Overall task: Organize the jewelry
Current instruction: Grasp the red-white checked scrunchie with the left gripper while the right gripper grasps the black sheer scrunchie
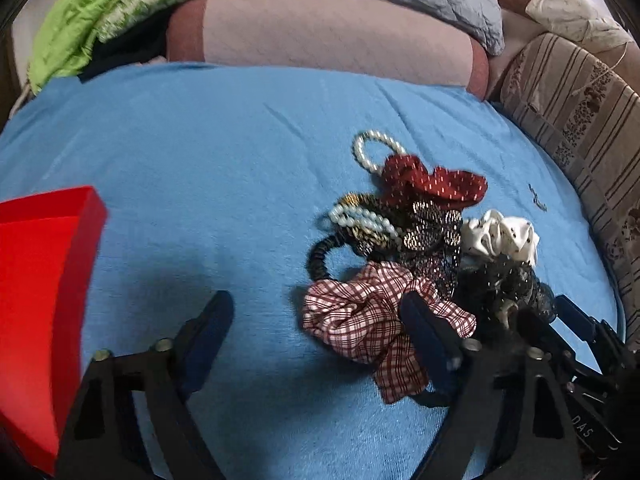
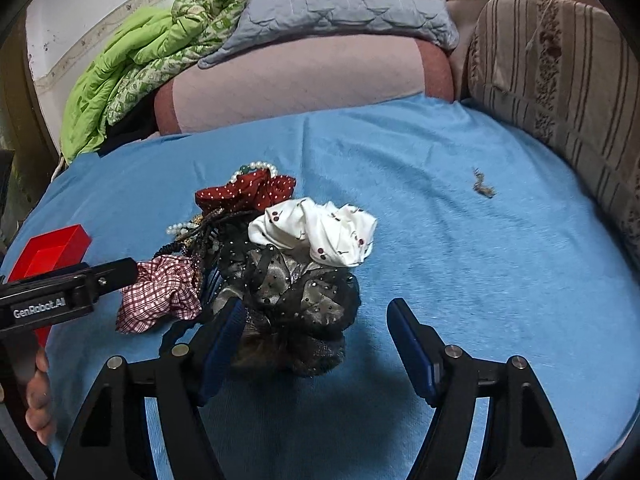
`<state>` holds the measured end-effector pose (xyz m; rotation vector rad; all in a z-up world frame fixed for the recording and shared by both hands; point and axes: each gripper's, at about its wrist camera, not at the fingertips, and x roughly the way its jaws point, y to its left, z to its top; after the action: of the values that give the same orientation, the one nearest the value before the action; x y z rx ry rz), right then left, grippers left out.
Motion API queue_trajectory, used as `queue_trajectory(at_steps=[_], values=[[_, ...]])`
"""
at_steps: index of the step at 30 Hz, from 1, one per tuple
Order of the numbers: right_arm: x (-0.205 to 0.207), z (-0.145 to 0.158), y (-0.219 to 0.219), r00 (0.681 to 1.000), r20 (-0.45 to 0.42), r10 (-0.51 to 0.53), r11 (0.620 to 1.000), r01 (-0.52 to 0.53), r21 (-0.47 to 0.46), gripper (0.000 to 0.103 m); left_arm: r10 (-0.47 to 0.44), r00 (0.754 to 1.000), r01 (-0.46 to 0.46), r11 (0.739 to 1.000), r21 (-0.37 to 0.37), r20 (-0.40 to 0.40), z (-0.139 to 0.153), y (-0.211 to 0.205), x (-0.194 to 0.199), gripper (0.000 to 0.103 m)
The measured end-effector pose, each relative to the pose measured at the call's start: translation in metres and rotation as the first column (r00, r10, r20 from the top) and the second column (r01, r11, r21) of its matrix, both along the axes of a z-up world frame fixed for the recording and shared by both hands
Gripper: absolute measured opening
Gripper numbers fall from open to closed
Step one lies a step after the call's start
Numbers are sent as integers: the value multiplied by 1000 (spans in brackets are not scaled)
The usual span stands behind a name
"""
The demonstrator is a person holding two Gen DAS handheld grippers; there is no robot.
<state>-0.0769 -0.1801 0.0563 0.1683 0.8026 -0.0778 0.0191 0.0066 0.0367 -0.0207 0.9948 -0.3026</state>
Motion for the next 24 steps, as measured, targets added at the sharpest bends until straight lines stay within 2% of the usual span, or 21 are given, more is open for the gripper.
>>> queue_trajectory(at_steps=[1, 4, 6, 8, 11, 13, 18, 24], values=[[2, -2, 0, 1000, -3, 1, 1000, -1, 4, 78, -7, 1000, 7, 1000, -4, -14, -4, -2, 2, 76], [6, -8, 2, 1000, -15, 6, 1000, -5, 17, 78, -30, 998, 29, 999, -18, -51, -12, -6, 4, 57], [7, -11, 3, 1000, -19, 8, 1000, -7, 24, 78, -45, 996, 44, 999, -24, -71, -16, -10, 4, 23], [7, -13, 4, 1000, -18, 11, 999, -11, 31, 74, -53, 996, 52, 998, -21, -73, -16, -12, 2, 13], [6, -13, 5, 999, -21, 28, 998, -27, 54, 52, -59, 996, 57, 998, -24, -71, -10, -13, -3, 10], [5, -13, 5, 999, -22, 36, 997, -34, 71, 33, -61, 996, 60, 998, -17, -59, -2, -14, -11, 9], [0, -8, 3, 999, -29, 30, 995, -27, 99, 23, -75, 997, 75, 997, -15, -14, 19, -15, -29, 9], [-18, 3, 5, 999, -24, 28, 992, -25, 120, 20, -75, 996, 75, 997, 12, 44, 43, -15, -53, 9]])
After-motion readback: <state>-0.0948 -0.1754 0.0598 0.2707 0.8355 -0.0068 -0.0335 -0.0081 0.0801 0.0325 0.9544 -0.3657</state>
